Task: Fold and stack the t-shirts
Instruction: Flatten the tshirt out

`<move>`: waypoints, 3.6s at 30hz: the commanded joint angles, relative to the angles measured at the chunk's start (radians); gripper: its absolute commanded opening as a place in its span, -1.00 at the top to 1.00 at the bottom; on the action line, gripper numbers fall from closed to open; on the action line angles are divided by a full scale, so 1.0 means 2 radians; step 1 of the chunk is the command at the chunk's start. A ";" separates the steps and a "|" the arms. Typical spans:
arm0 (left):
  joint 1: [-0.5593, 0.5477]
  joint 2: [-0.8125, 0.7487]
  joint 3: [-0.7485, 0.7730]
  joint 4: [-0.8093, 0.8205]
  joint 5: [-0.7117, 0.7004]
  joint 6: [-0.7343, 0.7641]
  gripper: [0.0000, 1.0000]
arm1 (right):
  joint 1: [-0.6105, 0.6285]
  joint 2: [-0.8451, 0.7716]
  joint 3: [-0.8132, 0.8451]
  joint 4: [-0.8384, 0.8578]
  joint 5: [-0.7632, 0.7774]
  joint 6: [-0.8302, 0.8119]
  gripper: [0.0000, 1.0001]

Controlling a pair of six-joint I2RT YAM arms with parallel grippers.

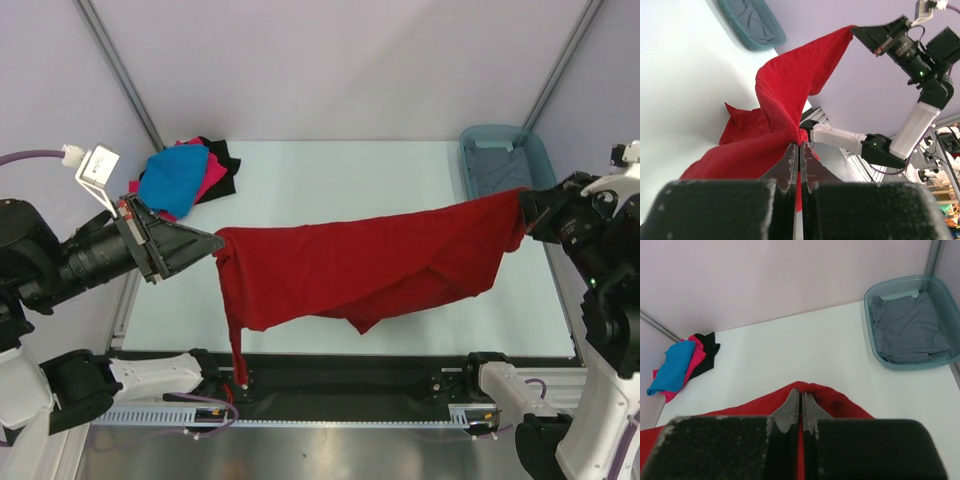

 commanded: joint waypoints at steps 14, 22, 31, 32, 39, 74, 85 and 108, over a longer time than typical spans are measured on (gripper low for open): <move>0.013 0.007 -0.144 -0.009 -0.178 0.074 0.99 | 0.007 0.106 -0.102 0.194 -0.036 -0.019 1.00; 0.181 0.023 -0.179 0.067 -0.082 0.164 0.99 | 0.045 0.143 -0.123 0.256 -0.026 -0.022 1.00; 0.182 0.091 -0.008 0.024 0.069 0.194 0.99 | 0.080 0.157 0.034 0.147 0.007 -0.065 1.00; 0.182 0.080 -0.013 0.027 0.081 0.191 0.99 | 0.084 0.145 0.041 0.127 0.011 -0.065 1.00; 0.181 0.001 -0.060 0.060 0.154 0.152 0.99 | 0.096 0.101 0.112 0.038 0.043 -0.058 1.00; 0.192 -0.089 -0.395 0.195 0.141 0.144 0.99 | 0.011 -0.025 -0.222 0.253 0.021 -0.036 1.00; 0.335 0.058 -0.480 0.351 0.207 0.236 0.99 | 0.016 0.064 -0.385 0.436 0.033 -0.010 1.00; 0.424 0.540 -0.223 0.395 0.288 0.259 0.99 | 0.068 0.472 -0.137 0.453 0.058 -0.043 1.00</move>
